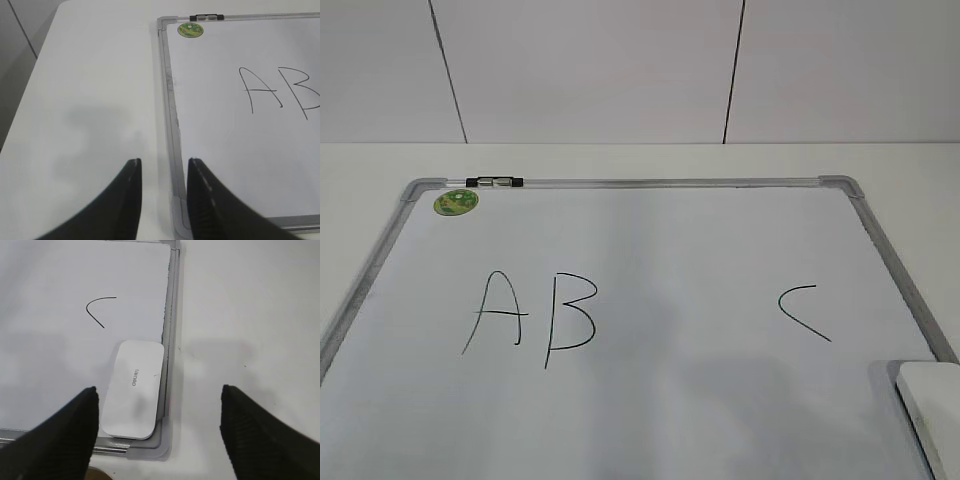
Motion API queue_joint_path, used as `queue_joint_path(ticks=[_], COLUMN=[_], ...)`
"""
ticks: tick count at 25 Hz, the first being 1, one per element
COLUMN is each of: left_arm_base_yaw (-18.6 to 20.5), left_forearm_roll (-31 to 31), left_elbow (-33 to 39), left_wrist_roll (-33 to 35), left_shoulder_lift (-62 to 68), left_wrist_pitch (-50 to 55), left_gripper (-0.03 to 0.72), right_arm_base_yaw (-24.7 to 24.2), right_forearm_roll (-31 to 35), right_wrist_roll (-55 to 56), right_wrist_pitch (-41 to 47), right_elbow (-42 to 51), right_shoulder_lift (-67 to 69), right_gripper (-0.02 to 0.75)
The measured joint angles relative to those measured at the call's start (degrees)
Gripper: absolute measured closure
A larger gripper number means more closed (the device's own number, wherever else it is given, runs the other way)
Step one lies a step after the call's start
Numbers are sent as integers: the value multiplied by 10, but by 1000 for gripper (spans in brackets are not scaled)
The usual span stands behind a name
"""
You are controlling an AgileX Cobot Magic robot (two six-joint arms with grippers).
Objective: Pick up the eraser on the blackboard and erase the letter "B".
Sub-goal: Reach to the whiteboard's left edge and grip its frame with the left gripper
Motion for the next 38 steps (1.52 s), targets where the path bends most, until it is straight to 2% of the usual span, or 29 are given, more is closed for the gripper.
queue_joint_path(ticks=[20,33,38], left_arm_base_yaw=[0,0,0], left_forearm_roll=[0,-7,-5], left_elbow=[0,0,0], left_wrist_roll=[0,0,0], left_shoulder_lift=[0,0,33], left_wrist_pitch=[0,0,0], left_gripper=[453,451,412], right_arm_base_yaw=[0,0,0], right_forearm_roll=[-13,8,15], right_wrist_roll=[9,69,91], right_wrist_pitch=[-3,-10,-26], right_elbow=[-2,-59,-65], right_shoulder_lift=[3,179,276], right_gripper=[154,154,154])
